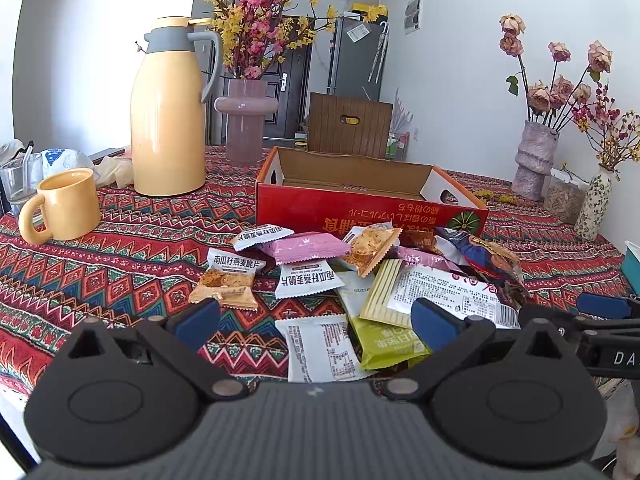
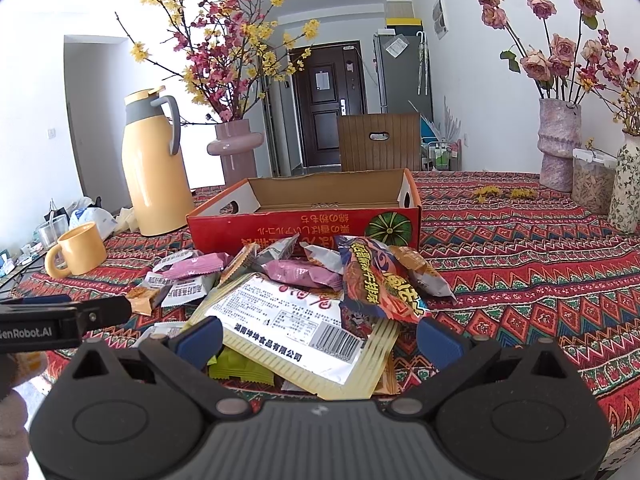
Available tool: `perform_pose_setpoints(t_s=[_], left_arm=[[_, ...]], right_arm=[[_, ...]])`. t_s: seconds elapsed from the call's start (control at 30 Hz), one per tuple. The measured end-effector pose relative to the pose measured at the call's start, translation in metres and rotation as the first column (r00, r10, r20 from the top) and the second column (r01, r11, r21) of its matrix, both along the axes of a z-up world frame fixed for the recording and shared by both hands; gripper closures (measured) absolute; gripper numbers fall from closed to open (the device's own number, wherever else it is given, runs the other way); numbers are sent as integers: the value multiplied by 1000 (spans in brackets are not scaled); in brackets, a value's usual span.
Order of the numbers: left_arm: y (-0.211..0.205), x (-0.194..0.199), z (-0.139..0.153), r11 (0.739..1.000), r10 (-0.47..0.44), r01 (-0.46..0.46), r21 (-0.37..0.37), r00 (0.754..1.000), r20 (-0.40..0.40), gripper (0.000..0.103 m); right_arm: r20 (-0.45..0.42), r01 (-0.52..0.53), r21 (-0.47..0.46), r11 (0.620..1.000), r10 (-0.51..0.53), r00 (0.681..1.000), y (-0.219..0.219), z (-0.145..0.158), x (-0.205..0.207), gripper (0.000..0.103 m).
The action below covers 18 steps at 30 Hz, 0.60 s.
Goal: Organize snacks
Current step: 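Lower the right gripper onto the colourful chip bag and close it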
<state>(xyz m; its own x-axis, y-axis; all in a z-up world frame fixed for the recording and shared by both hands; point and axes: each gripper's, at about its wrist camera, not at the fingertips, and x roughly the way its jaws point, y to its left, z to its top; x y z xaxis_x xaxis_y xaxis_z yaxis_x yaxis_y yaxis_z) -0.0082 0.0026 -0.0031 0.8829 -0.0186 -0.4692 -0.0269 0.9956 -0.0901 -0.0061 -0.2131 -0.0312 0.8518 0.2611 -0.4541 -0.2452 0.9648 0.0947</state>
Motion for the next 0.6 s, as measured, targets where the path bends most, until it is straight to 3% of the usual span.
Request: perform_pose_setpoints(t_s=[0.13, 0.33, 0.6], left_arm=[[2, 3, 0, 1000, 3, -3, -4, 1000, -1, 0], [7, 12, 0, 1000, 14, -14, -10, 1000, -6, 0], [13, 30, -1, 999, 29, -30, -17, 999, -13, 0]], right_arm=[[7, 5, 0, 1000, -5, 1000, -4, 0, 3, 0], [17, 11, -3, 1000, -11, 1000, -13, 6, 15, 8], [-76, -49, 0, 999, 49, 996, -17, 13, 59, 18]])
